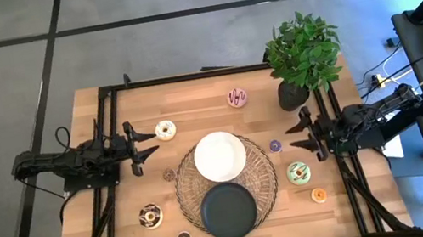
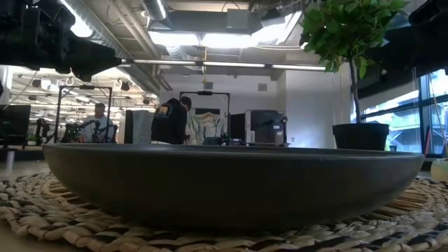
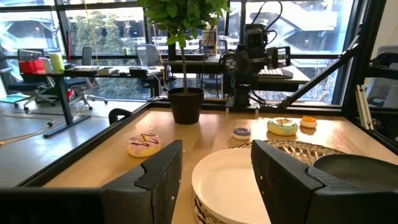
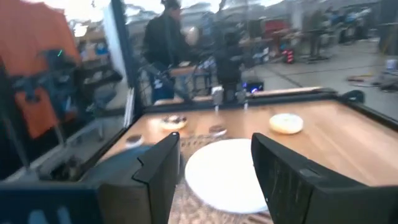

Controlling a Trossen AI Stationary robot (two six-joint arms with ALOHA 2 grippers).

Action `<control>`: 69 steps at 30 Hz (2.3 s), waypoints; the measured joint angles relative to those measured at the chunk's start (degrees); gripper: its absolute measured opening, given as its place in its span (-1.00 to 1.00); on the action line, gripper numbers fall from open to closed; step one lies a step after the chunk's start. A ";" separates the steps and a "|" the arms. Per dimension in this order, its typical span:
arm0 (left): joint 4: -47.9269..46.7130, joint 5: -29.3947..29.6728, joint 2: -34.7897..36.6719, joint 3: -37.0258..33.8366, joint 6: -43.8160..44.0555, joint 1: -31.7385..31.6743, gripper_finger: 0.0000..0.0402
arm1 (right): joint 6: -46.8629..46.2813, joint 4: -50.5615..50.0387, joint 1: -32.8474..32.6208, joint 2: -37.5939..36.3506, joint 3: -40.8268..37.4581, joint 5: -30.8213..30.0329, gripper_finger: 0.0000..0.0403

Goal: Pick & Place donuts
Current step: Put the big light blue doughnut on the black plate

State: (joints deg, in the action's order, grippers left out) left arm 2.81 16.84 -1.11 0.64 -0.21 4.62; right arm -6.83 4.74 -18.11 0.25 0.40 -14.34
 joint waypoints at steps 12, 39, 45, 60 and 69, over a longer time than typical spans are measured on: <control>-0.01 -0.01 -0.02 -0.01 0.00 -0.01 -0.06 | 10.17 8.00 0.00 -0.02 0.00 -5.55 0.00; -0.02 0.00 -0.02 0.00 0.00 -0.02 -0.07 | 7.41 3.73 0.00 8.49 8.43 -6.46 0.00; 0.00 0.00 -0.02 0.00 0.00 -0.02 -0.06 | -0.90 -13.53 0.00 20.52 16.18 -9.72 0.00; -0.01 0.00 -0.02 -0.02 0.01 -0.02 -0.06 | -30.50 -40.36 0.00 40.80 27.10 -7.90 0.00; -0.01 0.00 -0.02 -0.01 -0.02 -0.02 -0.07 | -42.64 -48.78 0.02 46.83 27.15 6.28 0.00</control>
State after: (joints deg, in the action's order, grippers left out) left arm 2.80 16.84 -1.13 0.63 -0.23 4.60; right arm -49.47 -44.04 -18.09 47.08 27.55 -8.06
